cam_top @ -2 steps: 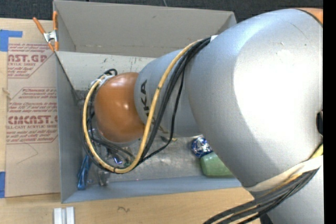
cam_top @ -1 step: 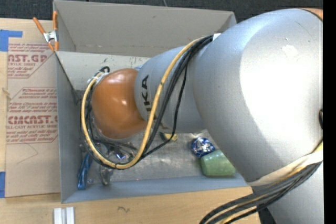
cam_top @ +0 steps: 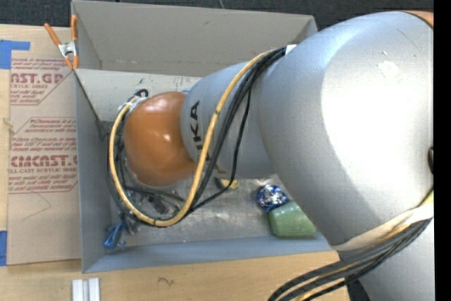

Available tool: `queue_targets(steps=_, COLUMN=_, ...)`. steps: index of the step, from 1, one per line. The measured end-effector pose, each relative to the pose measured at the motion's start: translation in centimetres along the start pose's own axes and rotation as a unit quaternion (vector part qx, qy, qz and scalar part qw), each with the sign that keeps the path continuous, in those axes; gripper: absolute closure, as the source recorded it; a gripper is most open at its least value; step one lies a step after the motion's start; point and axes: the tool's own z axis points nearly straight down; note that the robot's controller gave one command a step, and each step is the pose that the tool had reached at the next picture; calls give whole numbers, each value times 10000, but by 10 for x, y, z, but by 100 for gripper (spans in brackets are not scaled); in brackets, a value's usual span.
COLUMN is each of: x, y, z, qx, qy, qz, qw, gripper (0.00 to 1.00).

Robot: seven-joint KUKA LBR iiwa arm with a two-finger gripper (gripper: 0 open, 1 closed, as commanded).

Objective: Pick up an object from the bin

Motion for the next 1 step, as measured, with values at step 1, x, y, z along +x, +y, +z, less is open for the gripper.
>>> queue_targets(steps=1, x=-6, y=-18, z=-151, qx=15, qy=-34, qz=-1798, qw=9837, gripper=100)
